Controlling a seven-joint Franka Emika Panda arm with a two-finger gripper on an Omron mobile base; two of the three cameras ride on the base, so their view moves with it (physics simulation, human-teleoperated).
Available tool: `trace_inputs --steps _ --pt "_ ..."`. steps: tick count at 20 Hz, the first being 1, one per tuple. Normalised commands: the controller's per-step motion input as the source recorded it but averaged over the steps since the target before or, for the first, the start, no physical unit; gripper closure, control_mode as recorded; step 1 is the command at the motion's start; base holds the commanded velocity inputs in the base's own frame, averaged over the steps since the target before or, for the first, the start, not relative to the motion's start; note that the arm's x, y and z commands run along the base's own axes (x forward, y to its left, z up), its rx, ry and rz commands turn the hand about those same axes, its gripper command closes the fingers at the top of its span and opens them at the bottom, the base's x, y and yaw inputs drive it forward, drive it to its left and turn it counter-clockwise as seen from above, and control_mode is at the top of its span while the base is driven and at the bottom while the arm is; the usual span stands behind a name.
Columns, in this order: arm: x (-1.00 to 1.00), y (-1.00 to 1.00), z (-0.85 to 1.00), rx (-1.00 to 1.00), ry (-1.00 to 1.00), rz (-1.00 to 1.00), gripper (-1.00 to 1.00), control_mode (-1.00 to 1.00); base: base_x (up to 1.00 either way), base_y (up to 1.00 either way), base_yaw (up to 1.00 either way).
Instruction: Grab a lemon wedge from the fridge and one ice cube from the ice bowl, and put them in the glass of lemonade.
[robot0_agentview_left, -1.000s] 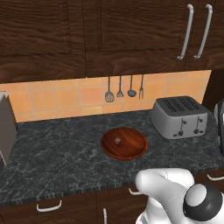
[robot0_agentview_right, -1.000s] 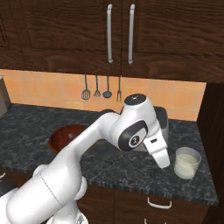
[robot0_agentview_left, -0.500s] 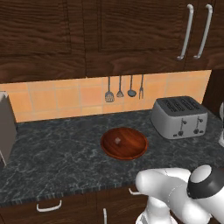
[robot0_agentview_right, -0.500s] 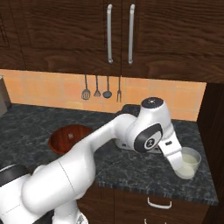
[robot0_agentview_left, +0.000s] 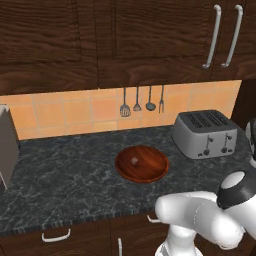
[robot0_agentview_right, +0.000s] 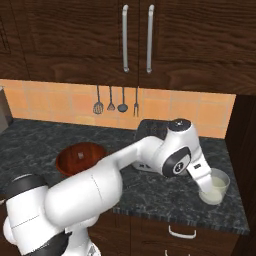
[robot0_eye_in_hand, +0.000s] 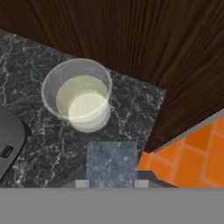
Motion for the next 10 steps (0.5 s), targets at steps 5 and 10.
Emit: trace_inputs --steps 5,10 --pt "0.31 -0.54 -0.03 0.00 0.00 0.03 1.00 -1.00 0.00 0.00 0.00" --pt "0.12 -0.08 0.00 0.00 0.00 0.01 1.00 -1.00 0.00 0.00 0.00"
